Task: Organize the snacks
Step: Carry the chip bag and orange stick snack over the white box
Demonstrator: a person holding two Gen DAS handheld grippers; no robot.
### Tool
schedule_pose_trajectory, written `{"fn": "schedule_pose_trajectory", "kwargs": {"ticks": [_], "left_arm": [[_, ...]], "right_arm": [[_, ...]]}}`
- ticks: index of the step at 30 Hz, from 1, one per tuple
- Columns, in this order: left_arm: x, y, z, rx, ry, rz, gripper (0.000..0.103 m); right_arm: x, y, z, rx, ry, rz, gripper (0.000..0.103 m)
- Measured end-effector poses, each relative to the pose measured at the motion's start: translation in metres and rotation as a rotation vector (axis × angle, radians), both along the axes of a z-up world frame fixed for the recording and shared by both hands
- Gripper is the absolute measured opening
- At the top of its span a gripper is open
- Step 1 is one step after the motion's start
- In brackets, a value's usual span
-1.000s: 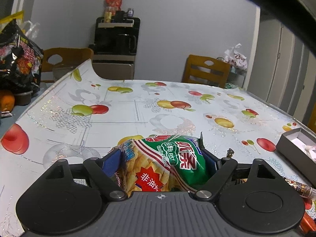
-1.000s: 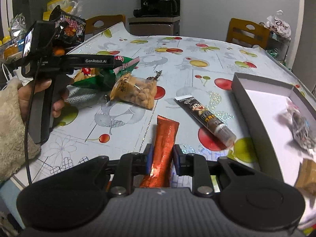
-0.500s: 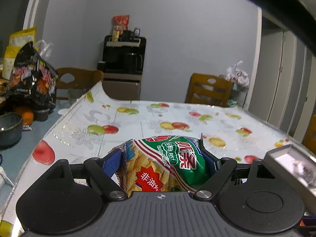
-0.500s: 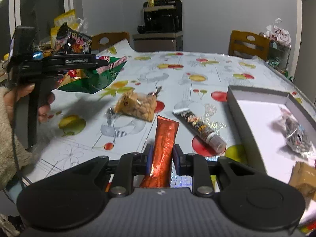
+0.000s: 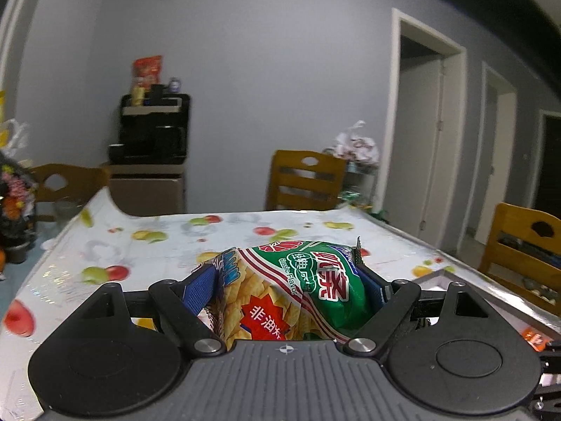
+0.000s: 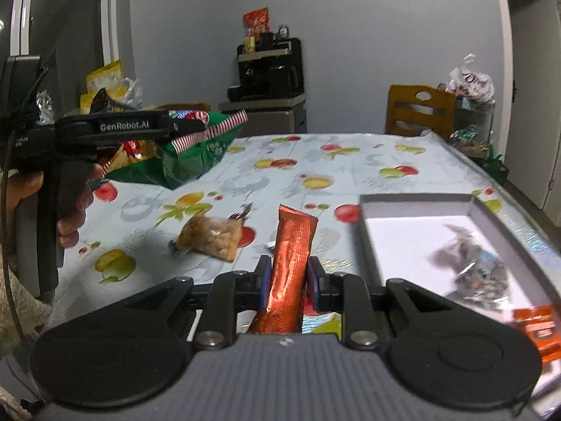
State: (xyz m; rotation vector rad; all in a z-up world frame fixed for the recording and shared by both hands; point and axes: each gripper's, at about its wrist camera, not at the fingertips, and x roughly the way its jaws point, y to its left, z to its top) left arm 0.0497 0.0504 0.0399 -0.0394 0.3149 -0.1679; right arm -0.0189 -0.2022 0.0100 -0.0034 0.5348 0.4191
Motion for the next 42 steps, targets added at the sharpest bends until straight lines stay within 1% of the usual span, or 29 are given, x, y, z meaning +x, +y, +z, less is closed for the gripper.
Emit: {"fn": "schedule_pose_trajectory", "kwargs": {"ticks": [11,16,22,26,33,37,40,42], "left_arm": [[0.014,-0.061,-0.008,0.017,0.041,-0.136,0.083],[0.021,-0.093,-0.013,0.041,0.058,-0.189,0.083],[0.033,-0.123,-0.019,0.046,0.086,-0.234,0.083],[0.046,-0.145,-0.02,0.055,0.096,-0.246,0.083],[0.071,-0.192,-0.021,0.071,0.113,-0.271,0.083],[0.089,-0.218,-0.028,0.086,0.131,-0.261,0.083],[0.103,-0.237,-0.035,0.1,0.163,-0.244,0.083],[0.111,-0.245,-0.038,0.111,0.181,-0.228,0.083]], "right_arm": [[-0.007,-0.051,0.006,0.03,-0.021,-0.101,0.021],[-0.006,-0.074,0.003,0.042,-0.015,-0.147,0.021],[-0.003,-0.099,-0.002,0.06,-0.005,-0.192,0.021],[0.002,-0.116,-0.006,0.059,0.004,-0.228,0.021],[0.016,-0.147,-0.014,0.03,0.026,-0.315,0.021],[0.025,-0.159,-0.018,0.013,0.033,-0.34,0.021],[0.034,-0.161,-0.026,-0.031,0.036,-0.352,0.021],[0.041,-0.164,-0.031,-0.042,0.047,-0.351,0.021]]}}
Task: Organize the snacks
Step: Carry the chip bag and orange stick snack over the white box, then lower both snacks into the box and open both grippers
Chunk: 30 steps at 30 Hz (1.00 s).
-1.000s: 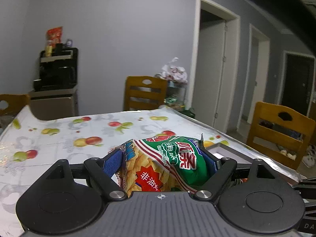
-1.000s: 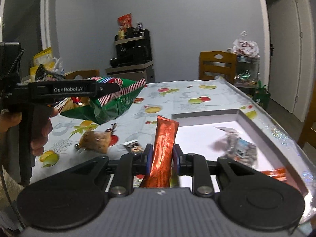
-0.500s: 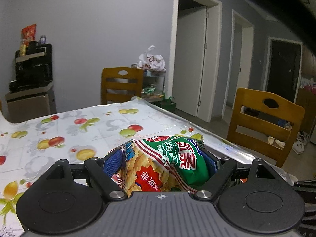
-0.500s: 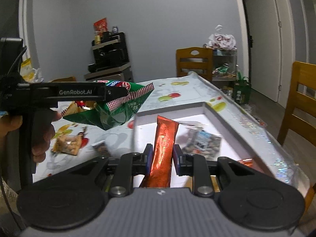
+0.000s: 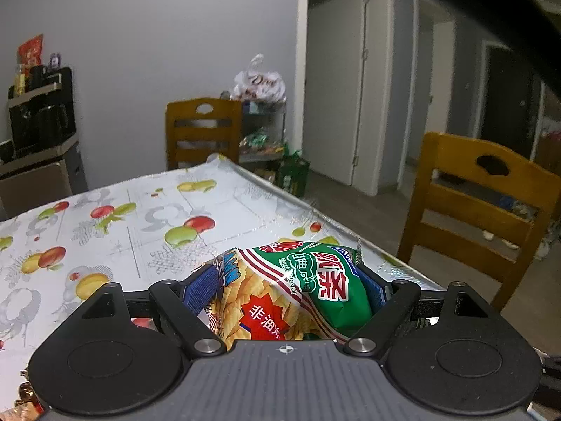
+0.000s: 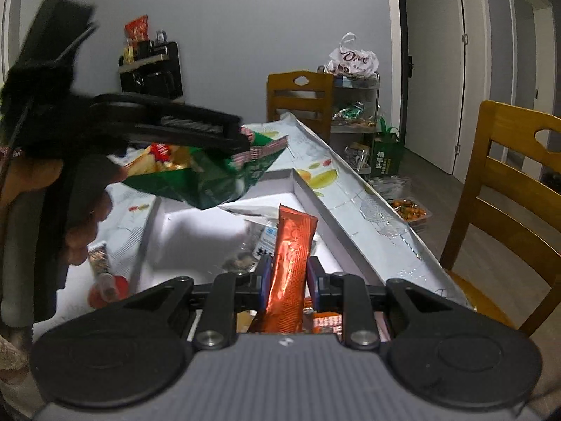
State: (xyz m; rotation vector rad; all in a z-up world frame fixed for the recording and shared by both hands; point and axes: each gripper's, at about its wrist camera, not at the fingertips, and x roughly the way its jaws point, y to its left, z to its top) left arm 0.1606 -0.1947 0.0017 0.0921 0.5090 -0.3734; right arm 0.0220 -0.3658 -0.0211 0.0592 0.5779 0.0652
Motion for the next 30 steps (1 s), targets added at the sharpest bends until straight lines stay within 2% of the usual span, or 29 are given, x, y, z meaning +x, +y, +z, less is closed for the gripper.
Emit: {"fn": "schedule_pose_trajectory", "kwargs": {"ticks": [9,14,20,30], "left_arm": [[0.017,-0.023,-0.002,0.027,-0.018,0.053,0.083],[0.023,-0.029,-0.012,0.047,0.017,0.076,0.083],[0.028,-0.028,-0.021,0.058,0.047,0.075,0.083],[0.03,-0.028,-0.028,0.056,0.047,0.079,0.084]], "right_arm": [[0.021,-0.008,0.005,-0.004,0.005,0.017,0.021],[0.031,-0.008,0.0,0.0,0.031,0.028,0.021],[0.038,-0.007,-0.01,-0.016,0.082,0.031,0.021],[0.039,-0.006,-0.013,-0.018,0.07,0.024,0.021]]}}
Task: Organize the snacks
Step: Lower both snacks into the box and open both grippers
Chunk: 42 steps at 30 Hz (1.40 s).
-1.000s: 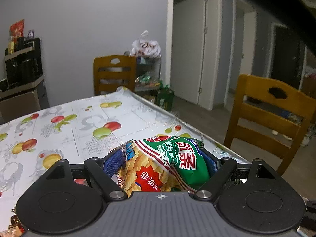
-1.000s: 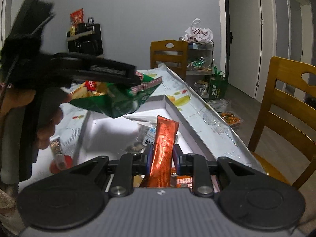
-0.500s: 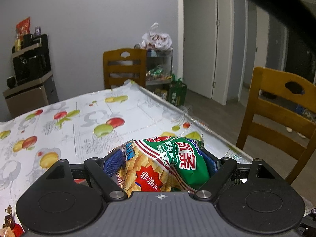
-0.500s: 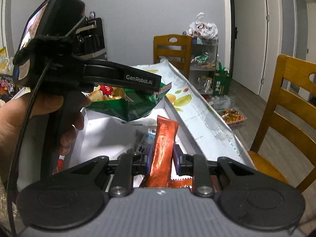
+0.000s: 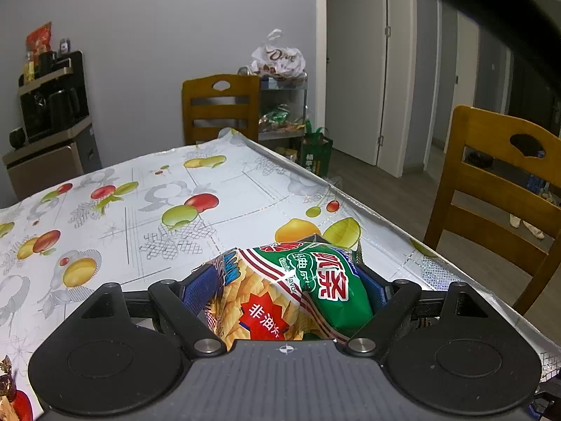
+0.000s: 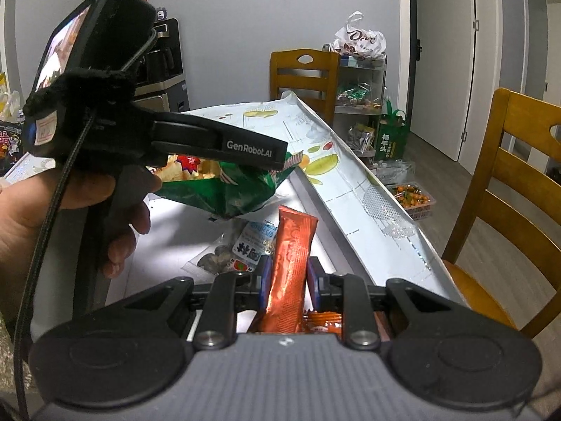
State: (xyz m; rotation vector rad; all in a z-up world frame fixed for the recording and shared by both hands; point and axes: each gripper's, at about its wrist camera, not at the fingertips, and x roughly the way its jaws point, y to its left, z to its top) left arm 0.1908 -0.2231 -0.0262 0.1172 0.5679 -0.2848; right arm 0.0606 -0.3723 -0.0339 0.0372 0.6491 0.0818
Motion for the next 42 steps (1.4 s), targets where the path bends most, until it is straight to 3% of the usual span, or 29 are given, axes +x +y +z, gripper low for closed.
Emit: {"fn": "schedule_pose_trajectory", "kwargs": {"ticks": [25,42], "left_arm": [[0.0,0.002,-0.001,0.008,0.007,0.0,0.088],[-0.015,0.012,0.013,-0.028,-0.014,-0.029,0.102]], "right_arm": [[0.0,0.002,0.003,-0.02,0.003,-0.018,0.022],[-0.007,0.004,0.009,-0.033,-0.013,-0.036,0.022]]}}
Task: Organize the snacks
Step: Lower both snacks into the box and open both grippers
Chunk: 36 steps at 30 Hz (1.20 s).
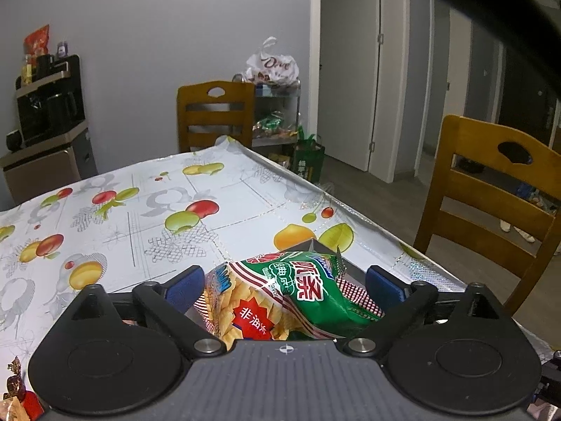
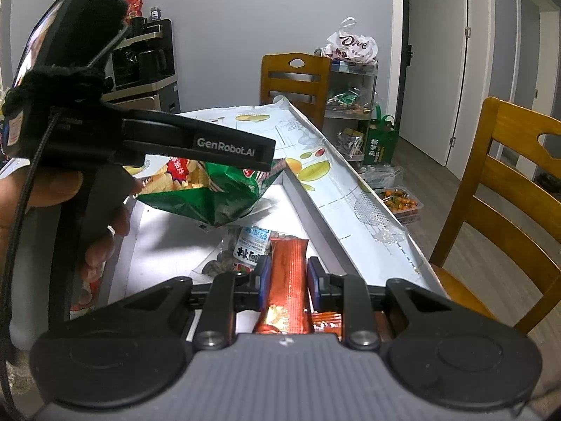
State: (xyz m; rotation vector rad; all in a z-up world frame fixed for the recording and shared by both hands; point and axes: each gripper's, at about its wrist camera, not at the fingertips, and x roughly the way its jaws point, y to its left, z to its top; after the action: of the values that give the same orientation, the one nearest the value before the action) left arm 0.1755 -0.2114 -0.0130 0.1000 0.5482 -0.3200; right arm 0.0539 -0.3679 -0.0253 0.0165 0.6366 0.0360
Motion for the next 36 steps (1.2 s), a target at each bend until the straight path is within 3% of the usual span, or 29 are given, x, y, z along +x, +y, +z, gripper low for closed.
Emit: {"fn": "schedule_pose_trajectory", "kwargs": {"ticks": [6,9,11,22,36], "left_arm": [[-0.009,0.008,0.009,-0.028,-0.012,-0.019,0.103],[-0.013,0.012,0.012,-0.042,-0.009,-0.031,0.103],[-0.017,0.016,0.015,-0.051,-0.009,-0.04,0.103],[-0.05,0.043,0.035,-0.08,-0.056,-0.095,0.103],[-0.077,0.13,0.062,-0.198,-0.111,-0.069,0.103]], "right_arm": [[-0.008,0.002,0.006,0.002,-0.012,-0.01,0.026],[-0.012,0.003,0.007,-0.005,-0.017,-0.019,0.037],[-0.017,0.003,0.01,0.003,-0.025,-0.024,0.049],[-0.035,0.019,0.029,0.032,-0.043,-0.023,0.066],[-0.04,0.084,0.053,0.011,-0.062,0.072,0.067]]}}
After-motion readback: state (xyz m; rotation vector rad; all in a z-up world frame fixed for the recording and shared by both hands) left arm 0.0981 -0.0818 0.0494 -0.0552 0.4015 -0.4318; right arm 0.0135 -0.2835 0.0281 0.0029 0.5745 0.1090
